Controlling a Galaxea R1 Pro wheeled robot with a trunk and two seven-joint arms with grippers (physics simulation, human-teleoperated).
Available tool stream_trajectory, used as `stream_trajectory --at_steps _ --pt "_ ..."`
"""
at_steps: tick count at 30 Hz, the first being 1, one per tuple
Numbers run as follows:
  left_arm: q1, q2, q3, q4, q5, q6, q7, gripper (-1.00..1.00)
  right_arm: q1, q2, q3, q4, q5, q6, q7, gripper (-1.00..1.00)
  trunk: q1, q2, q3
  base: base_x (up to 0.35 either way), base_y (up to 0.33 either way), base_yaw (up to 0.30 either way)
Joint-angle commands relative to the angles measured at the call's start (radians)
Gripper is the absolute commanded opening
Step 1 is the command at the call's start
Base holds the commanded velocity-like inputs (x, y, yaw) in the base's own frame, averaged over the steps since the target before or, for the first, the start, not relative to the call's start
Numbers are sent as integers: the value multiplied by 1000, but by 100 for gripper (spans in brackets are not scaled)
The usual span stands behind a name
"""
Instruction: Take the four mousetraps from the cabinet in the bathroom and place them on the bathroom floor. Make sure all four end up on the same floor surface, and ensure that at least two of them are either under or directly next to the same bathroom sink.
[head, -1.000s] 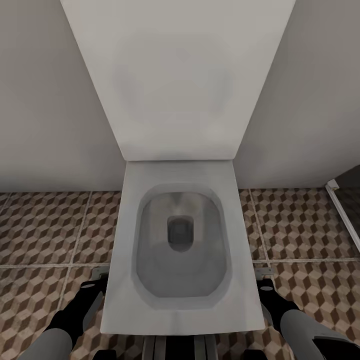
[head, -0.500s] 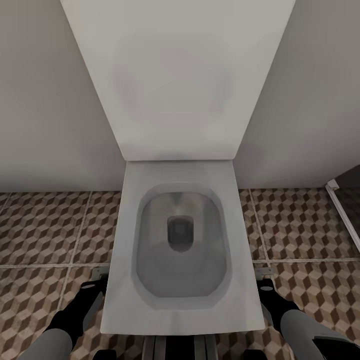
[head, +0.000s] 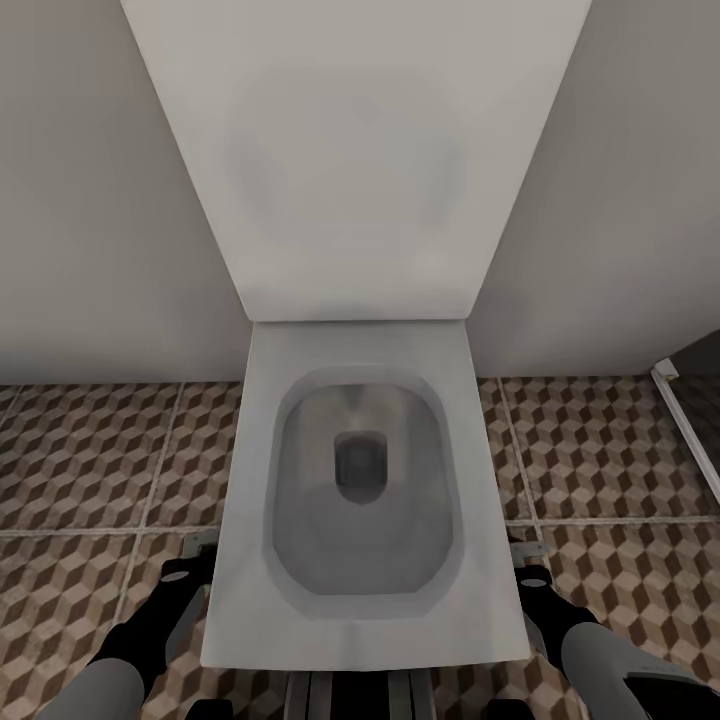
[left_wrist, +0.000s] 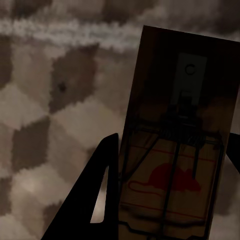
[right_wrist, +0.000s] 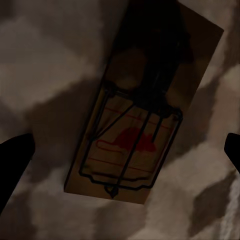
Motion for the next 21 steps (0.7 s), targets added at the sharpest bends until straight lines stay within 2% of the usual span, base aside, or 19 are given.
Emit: stream_trajectory --at_steps 1,21 --pt "0 0 -2 -2 8 4 7 -100 0 0 -3 0 8 3 0 100 0 0 -1 0 0 0" --pt "0 0 -2 -1 10 2 7 -100 0 0 -1 0 9 4 5 100 0 0 -1 0 0 0"
